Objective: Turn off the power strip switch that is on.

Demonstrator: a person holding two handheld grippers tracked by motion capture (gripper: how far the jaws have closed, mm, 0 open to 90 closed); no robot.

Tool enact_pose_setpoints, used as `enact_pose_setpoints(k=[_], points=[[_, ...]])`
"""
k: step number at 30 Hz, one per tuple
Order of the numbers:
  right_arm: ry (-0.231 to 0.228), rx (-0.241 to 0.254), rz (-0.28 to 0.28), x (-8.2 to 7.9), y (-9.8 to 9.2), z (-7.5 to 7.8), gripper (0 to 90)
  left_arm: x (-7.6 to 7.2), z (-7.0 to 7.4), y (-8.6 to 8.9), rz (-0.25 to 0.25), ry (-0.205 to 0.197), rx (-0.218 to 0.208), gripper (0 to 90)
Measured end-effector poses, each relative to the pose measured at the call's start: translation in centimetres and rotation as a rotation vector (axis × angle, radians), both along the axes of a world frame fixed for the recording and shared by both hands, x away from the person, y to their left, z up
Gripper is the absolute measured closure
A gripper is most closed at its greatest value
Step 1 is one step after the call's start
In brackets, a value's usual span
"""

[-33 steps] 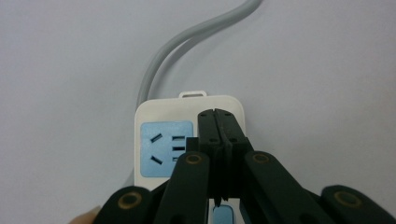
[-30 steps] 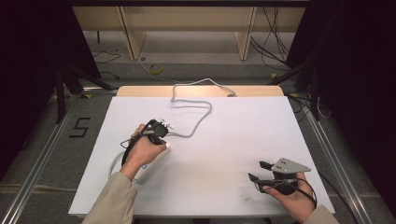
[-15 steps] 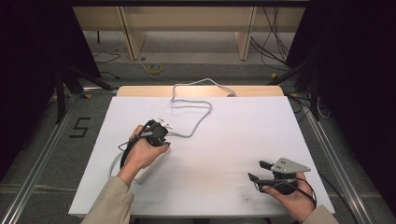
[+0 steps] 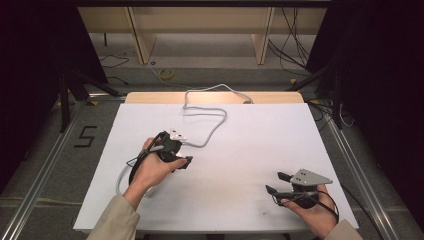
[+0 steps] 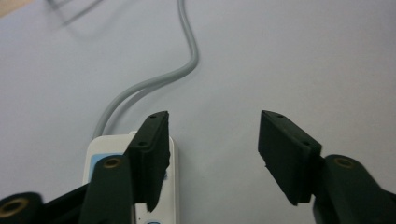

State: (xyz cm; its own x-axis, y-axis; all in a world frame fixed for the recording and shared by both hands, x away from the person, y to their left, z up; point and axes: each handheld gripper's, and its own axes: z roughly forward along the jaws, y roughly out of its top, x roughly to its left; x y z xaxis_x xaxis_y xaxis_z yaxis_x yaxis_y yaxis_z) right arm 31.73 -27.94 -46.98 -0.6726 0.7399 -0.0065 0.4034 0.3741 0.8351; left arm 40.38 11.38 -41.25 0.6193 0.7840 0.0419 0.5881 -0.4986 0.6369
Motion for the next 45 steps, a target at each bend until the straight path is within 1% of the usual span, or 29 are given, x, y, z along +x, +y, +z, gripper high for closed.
enact_pose_setpoints(k=[1,5,6,8,10,11,13,16,20,22,27,29,31,35,37,41,45], points=[[0.001,-0.001,0.001,0.0,0.0,0.0,36.1,-0.1,0.0,-0.1,0.005,-0.004,0.004,34.9],[0.0,0.001,-0.001,0.0,0.0,0.0,36.0,-0.5,-0.2,-0.3,-0.008,-0.003,0.001,33.7],[-0.001,0.001,-0.001,0.0,0.0,0.0,36.0,-0.6,-0.2,-0.3,-0.02,-0.003,0.002,33.3],[0.0,-0.001,-0.003,0.0,-0.1,0.0,36.0,-0.9,-0.1,-0.2,-0.036,-0.004,-0.011,32.1],[0.0,-0.002,-0.004,0.0,-0.1,0.0,36.0,-1.2,0.0,0.0,-0.038,-0.01,-0.033,31.7],[0.001,-0.002,-0.004,0.0,-0.1,0.0,36.1,-1.3,0.0,0.1,-0.046,-0.006,-0.033,31.6],[0.0,-0.001,-0.002,0.0,-0.1,0.0,36.0,-1.6,0.0,0.3,-0.054,-0.013,-0.041,31.1],[0.001,0.0,-0.003,0.1,-0.1,0.0,36.0,-2.2,0.0,0.5,-0.053,-0.025,-0.059,31.0],[0.001,0.001,-0.001,0.1,0.0,0.0,36.0,-2.8,-0.3,1.0,-0.047,-0.045,-0.059,28.5],[0.001,0.002,-0.001,0.0,0.0,0.0,36.0,-3.2,-0.4,1.1,-0.051,-0.051,-0.073,28.9],[0.0,0.003,0.003,0.0,0.0,0.0,36.0,-3.9,-0.8,1.3,-0.064,-0.059,-0.091,29.0],[0.002,0.003,0.004,0.0,0.0,0.0,36.0,-4.1,-1.0,1.3,-0.067,-0.064,-0.094,28.1],[0.002,0.006,0.005,0.0,0.0,0.0,36.0,-4.3,-1.2,1.3,-0.072,-0.064,-0.086,26.7],[0.003,0.009,0.01,0.0,0.0,0.0,35.8,-4.6,-1.3,1.5,-0.078,-0.079,-0.087,26.1],[0.007,0.009,0.014,0.0,0.0,0.0,35.8,-4.9,-1.3,1.7,-0.073,-0.092,-0.09,25.9],[0.002,0.009,0.02,-0.1,0.2,0.0,35.8,-5.6,-1.3,2.0,-0.059,-0.115,-0.099,25.0],[0.003,0.006,0.023,-0.1,0.3,0.0,35.8,-6.2,-1.5,2.4,-0.056,-0.128,-0.104,24.6]])
